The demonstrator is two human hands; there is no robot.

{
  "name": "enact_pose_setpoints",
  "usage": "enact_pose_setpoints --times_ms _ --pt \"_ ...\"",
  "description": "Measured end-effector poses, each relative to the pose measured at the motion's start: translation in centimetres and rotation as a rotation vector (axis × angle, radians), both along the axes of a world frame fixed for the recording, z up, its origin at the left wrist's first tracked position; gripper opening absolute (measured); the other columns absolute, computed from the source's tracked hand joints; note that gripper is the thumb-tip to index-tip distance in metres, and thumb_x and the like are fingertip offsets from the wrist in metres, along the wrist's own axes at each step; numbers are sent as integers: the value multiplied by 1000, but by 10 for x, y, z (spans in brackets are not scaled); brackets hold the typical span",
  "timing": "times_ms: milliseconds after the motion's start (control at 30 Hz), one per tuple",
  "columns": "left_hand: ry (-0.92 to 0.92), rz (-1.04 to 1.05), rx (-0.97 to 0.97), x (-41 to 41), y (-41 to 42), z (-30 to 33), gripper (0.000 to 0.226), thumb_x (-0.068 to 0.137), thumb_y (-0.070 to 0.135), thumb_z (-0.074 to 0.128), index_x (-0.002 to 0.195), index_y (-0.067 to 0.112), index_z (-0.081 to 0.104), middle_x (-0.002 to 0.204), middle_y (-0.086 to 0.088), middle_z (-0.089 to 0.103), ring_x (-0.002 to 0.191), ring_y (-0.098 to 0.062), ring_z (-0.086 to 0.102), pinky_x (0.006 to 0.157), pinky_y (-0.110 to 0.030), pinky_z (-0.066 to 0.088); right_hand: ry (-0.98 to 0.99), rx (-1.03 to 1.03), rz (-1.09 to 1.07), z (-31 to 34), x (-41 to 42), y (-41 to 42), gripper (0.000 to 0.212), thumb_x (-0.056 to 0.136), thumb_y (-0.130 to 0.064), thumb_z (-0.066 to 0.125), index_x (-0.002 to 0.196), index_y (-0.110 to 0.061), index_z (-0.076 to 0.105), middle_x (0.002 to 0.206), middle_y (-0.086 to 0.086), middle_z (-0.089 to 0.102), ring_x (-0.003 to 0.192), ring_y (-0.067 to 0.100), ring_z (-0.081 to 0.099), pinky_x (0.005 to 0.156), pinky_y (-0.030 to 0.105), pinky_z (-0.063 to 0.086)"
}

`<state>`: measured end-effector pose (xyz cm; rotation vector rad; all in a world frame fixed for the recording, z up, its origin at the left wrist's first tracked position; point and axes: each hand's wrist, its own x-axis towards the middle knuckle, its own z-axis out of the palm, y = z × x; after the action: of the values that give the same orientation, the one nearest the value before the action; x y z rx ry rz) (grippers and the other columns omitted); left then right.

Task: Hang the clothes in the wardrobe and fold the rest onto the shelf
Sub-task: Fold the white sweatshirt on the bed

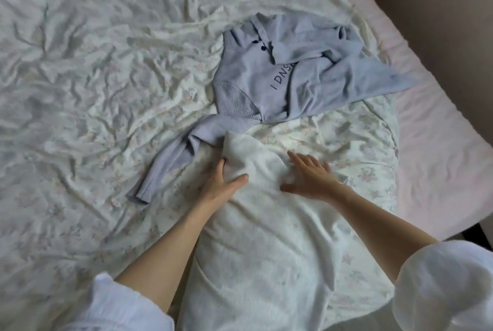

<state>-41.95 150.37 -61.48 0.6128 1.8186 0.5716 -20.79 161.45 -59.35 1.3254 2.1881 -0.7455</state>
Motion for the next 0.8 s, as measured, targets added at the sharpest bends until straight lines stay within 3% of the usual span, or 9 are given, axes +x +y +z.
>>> enact_pose_setpoints --times_ms 67,133,200,300,400,500,600,700,800 --pt "-2 23 40 2 29 -5 95 72 52 71 147 18 23 148 0 37 133 -17 37 110 -37 33 -56 -40 14 -6 19 16 105 75 -67 59 149 -29 -6 158 0 7 144 25 11 113 51 13" --pt "83 65 66 6 54 -3 89 70 50 75 138 8 34 139 -3 47 125 -19 46 103 -33 39 -72 -42 17 -5 31 25 103 74 -63 62 149 -27 1 153 5 24 139 27 25 107 48 24" --pt "99 132 38 6 73 -4 72 71 44 77 124 6 48 126 -4 57 114 -19 55 91 -28 45 -42 -4 37 -5 34 29 83 76 -55 64 143 -29 22 134 4 45 125 26 40 96 43 33" --pt "-23 114 -35 0 83 0 32 77 29 76 97 10 59 100 -5 66 94 -17 63 66 -21 46 21 90 88 -1 29 24 39 84 -41 60 116 -19 53 112 2 52 111 22 44 87 36 35" --pt "-40 70 -14 -7 93 15 31 82 24 71 105 8 60 99 -4 65 100 -21 62 73 -27 48 92 221 110 8 29 22 24 92 -33 52 105 -15 62 108 0 54 110 22 45 79 34 39" --pt "-65 79 118 -11 111 43 15 83 17 69 96 10 65 93 -5 67 94 -21 63 76 -30 48 170 285 -55 27 30 33 20 94 -28 49 98 -15 63 102 -1 57 96 26 57 61 30 35" --pt "-36 133 262 -19 133 67 20 84 14 68 104 9 66 99 -4 66 93 -17 62 76 -24 46 268 372 -196 45 21 59 16 93 -24 49 93 -16 63 95 -1 55 86 26 58 52 29 27" --pt "-29 89 367 -27 144 82 27 89 9 60 116 11 65 104 0 65 91 -9 60 72 -12 46 297 340 -270 57 9 78 15 94 -23 46 92 -19 60 97 -1 55 90 25 55 55 29 28" --pt "-40 -10 267 -31 135 79 28 94 15 54 121 10 63 114 -5 64 102 -14 59 84 -23 47 232 107 -233 52 9 75 14 96 -28 45 97 -22 57 92 1 57 93 28 58 65 32 38"
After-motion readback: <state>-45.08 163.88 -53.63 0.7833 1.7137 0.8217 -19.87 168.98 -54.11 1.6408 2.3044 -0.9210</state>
